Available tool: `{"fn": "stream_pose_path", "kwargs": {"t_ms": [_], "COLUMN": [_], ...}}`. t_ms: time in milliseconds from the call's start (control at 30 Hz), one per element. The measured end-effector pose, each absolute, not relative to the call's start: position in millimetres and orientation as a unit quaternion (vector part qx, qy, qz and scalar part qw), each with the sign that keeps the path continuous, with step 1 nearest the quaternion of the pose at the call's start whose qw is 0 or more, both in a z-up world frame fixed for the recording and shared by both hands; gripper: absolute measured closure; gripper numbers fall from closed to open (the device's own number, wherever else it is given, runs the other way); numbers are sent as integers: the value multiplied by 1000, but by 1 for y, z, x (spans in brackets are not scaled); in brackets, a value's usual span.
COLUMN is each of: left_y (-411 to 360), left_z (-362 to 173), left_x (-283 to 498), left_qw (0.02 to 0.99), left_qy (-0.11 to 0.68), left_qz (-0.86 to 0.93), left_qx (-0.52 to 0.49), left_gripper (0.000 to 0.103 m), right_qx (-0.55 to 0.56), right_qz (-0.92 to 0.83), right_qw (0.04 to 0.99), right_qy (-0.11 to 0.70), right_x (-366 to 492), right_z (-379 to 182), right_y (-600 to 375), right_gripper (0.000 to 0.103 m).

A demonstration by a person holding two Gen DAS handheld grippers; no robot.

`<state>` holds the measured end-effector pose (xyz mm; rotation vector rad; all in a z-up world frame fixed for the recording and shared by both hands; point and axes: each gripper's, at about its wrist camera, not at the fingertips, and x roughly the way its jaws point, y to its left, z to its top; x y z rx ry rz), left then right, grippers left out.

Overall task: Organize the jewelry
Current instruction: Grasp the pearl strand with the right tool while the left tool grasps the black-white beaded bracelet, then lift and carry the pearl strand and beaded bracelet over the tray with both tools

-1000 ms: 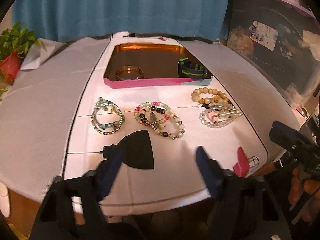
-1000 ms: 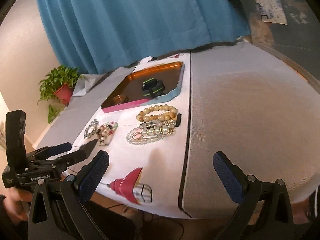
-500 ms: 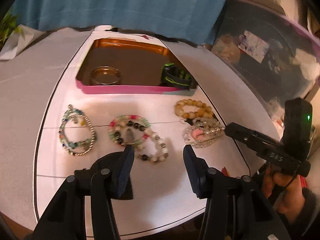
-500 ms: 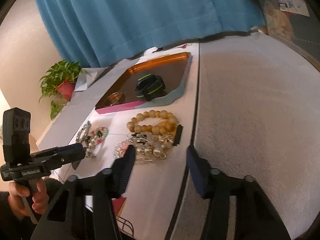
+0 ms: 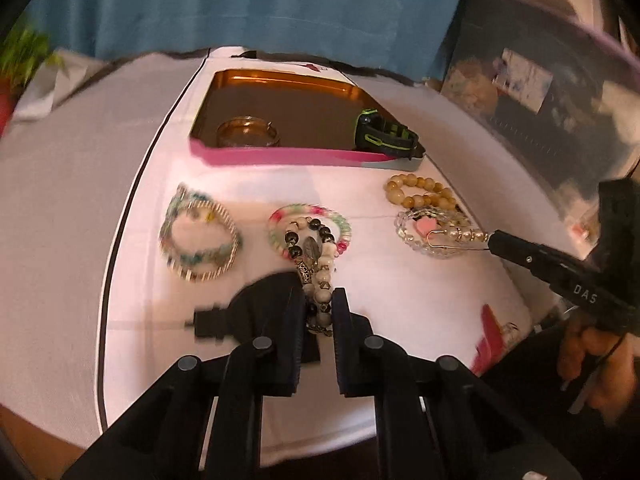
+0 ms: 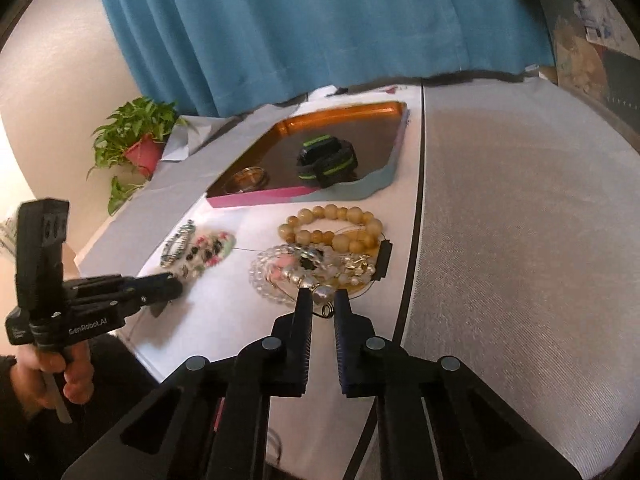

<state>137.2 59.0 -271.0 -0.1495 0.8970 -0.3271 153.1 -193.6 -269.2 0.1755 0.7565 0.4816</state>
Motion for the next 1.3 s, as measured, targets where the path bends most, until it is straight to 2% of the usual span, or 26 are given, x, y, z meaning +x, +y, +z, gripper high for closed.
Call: {"fn": "stream_pose_path", "kwargs": {"t_ms": [133, 233, 467, 600, 633, 667, 700, 733, 800, 867, 967, 1033, 1100, 1300], "left_y": [70, 65, 61, 50, 47, 45, 42, 42, 45, 50, 62, 70, 76, 76], "left_z": [-271, -269, -271, -270, -270, -270, -270, -270, -268, -267, -260, -255, -247, -230], "left_x": [127, 123, 129, 132, 133, 134, 135, 136, 139, 140, 142, 143, 145, 149], "left_qw": [881, 884, 889, 895, 896, 897, 897, 895, 886, 881, 877, 875, 875, 877], "left_qy": [430, 427, 423, 421, 421, 421, 424, 427, 443, 453, 458, 457, 455, 464], "left_qz": [-163, -162, -152, -141, -136, -131, -125, -125, -139, -134, -125, -125, -117, -75], "left_qx": [-108, -96, -89, -42, -31, -18, -5, 0, -19, -36, -78, -101, -116, -97], "left_gripper": [93, 92, 79, 73, 74, 78, 85, 98, 97, 97, 97, 97, 97, 97], "right_qx": [85, 61, 17, 13, 11, 8, 4, 1, -4, -6, -41, -62, -73, -14], "right_qz": [245, 257, 255, 254, 255, 257, 259, 261, 266, 277, 276, 268, 258, 260], "right_qw": [893, 890, 887, 887, 887, 888, 888, 889, 890, 888, 890, 893, 896, 896], "right_qy": [368, 372, 386, 385, 385, 382, 379, 376, 371, 368, 360, 356, 354, 361], "right_x": [138, 125, 124, 129, 131, 133, 134, 135, 134, 132, 128, 127, 128, 133], "right_z": [-267, -265, -273, -276, -277, -277, -278, -278, -279, -278, -278, -278, -277, -274], "right_y": [-194, -187, -173, -169, -167, -165, -163, -160, -157, -154, -144, -139, -138, -153], "right_gripper": [92, 92, 91, 90, 90, 89, 89, 87, 82, 69, 65, 67, 90, 91]}}
